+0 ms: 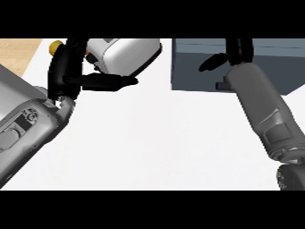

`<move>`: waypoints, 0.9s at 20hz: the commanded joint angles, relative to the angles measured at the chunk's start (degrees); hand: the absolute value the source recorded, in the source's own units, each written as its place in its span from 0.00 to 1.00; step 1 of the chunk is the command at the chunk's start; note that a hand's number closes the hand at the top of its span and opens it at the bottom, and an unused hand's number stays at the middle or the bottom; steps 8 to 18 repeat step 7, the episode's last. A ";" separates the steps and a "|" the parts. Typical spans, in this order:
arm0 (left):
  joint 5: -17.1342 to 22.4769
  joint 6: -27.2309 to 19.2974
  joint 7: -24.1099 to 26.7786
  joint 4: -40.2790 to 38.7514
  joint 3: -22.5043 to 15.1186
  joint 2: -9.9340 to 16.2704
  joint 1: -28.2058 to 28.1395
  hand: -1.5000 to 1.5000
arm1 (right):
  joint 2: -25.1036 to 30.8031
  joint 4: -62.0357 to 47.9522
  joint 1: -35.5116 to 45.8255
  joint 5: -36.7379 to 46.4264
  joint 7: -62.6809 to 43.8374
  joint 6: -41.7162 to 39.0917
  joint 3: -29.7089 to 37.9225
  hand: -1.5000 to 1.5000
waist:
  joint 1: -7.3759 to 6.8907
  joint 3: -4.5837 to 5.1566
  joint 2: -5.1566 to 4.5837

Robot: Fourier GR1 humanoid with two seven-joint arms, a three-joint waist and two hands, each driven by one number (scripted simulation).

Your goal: Pick up the can, place it into the drawer and close the drawer

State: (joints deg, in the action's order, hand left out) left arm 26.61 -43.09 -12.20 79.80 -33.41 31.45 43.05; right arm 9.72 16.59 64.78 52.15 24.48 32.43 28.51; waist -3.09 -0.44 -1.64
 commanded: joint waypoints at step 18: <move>0.01 1.93 2.77 2.11 4.00 1.73 -5.25 0.00 | -2.04 1.37 4.05 -13.91 4.81 -7.38 10.57 0.00 | 0.19 0.38 0.70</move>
